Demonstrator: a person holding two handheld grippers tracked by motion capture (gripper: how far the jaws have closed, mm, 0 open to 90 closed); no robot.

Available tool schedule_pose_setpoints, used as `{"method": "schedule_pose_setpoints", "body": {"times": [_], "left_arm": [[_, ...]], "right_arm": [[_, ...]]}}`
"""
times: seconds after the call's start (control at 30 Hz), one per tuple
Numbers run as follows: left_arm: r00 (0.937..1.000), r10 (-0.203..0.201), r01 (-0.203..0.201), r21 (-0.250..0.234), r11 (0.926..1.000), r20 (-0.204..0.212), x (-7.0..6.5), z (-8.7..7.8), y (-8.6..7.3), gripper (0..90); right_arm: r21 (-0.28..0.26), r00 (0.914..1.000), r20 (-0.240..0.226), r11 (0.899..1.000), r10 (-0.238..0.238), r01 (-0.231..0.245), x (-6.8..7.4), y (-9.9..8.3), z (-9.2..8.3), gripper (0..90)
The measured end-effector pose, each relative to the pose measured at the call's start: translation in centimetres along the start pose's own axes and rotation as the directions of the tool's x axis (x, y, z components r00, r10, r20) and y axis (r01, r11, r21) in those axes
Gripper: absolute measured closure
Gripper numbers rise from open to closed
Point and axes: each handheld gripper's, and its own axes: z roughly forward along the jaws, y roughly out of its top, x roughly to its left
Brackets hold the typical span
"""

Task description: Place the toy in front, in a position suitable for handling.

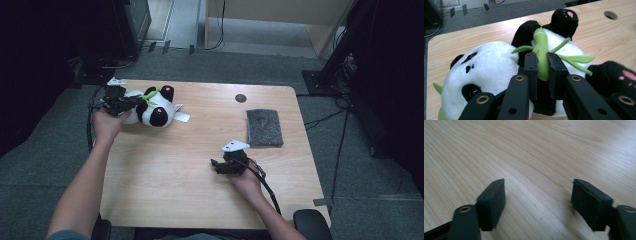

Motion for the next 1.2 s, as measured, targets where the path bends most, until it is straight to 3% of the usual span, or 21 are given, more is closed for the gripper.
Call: {"method": "schedule_pose_setpoints", "body": {"times": [0.17,0.27,0.33,0.37,0.5,0.57,0.77,0.8,0.87,0.93,1.0,1.03,1.1,1.13,1.17,1.2], "left_arm": [[0.9999,0.004,-0.004,-0.016,0.9999,0.01,-0.4,-0.8,0.5,81.4],[0.9991,-0.032,0.032,-0.02,0.9993,0.029,-0.8,-1.4,0.8,81.2],[0.999,-0.03,0.03,-0.018,0.9994,0.035,-1.2,-1.6,0.9,81.2],[0.9993,-0.013,0.013,-0.017,0.9998,0.036,-2.0,-1.8,1.1,81.2],[0.998,-0.004,0.005,-0.016,0.9999,0.063,-3.5,-2.2,1.4,81.2],[0.9965,0.002,-0.001,-0.018,0.9998,0.084,-4.7,-2.5,1.6,81.1],[0.9897,0.018,-0.016,-0.012,0.9998,0.142,-7.7,-2.6,1.7,81.1],[0.9897,0.018,-0.016,-0.012,0.9998,0.142,-7.7,-2.6,1.7,81.0],[0.9865,0.016,-0.014,-0.014,0.9998,0.163,-8.9,-2.6,1.7,81.0],[0.9864,0.039,-0.037,-0.015,0.9992,0.16,-10.6,-2.7,1.6,81.0],[0.9861,0.049,-0.047,-0.016,0.9988,0.159,-11.4,-2.6,1.5,81.0],[0.9829,0.048,-0.046,-0.015,0.9988,0.178,-12.5,-2.5,1.1,81.0],[0.9815,0.053,-0.05,-0.021,0.9985,0.184,-13.7,-2.5,0.7,81.0],[0.9815,0.053,-0.05,-0.021,0.9985,0.184,-13.7,-2.5,0.7,80.9],[0.9764,0.046,-0.042,-0.022,0.9989,0.211,-14.7,-2.5,0.3,80.8],[0.9739,0.045,-0.041,-0.022,0.9989,0.222,-15.3,-2.5,0.1,80.7]], "right_arm": [[0.004,0.9984,0.002,0.998,0.056,-0.056,-0.9,0.2,-0.5,31.1],[-0.067,0.9953,0.011,0.993,0.097,-0.096,-1.9,0.8,-1.9,32.4],[-0.081,0.9946,0.011,0.991,0.103,-0.102,-2.1,0.9,-2.1,32.3],[-0.113,0.9921,0.021,0.986,0.124,-0.121,-2.6,1.1,-2.9,31.9],[-0.11,0.9895,0.036,0.985,0.14,-0.135,-3.4,1.8,-3.9,30.7],[-0.149,0.9883,0.059,0.98,0.141,-0.131,-4.1,2.0,-5.0,33.9],[-0.149,0.978,0.094,0.974,0.186,-0.171,-5.8,2.0,-6.0,33.8],[-0.149,0.978,0.094,0.974,0.186,-0.171,-5.8,2.0,-6.0,33.8],[-0.172,0.9709,0.122,0.968,0.206,-0.184,-6.9,2.3,-6.8,33.8],[-0.19,0.9662,0.139,0.963,0.217,-0.189,-7.4,2.4,-7.2,33.8],[-0.19,0.9626,0.15,0.962,0.226,-0.196,-7.9,2.4,-7.3,32.9],[-0.189,0.9565,0.162,0.959,0.243,-0.211,-8.8,2.4,-7.5,31.9],[-0.183,0.9502,0.171,0.956,0.261,-0.229,-9.4,2.3,-7.3,32.1],[-0.183,0.9502,0.171,0.956,0.261,-0.229,-9.4,2.3,-7.3,32.1],[-0.173,0.9436,0.171,0.951,0.284,-0.254,-10.1,2.2,-6.9,32.8],[-0.17,0.943,0.173,0.952,0.284,-0.255,-10.2,2.2,-6.7,33.1]]}}
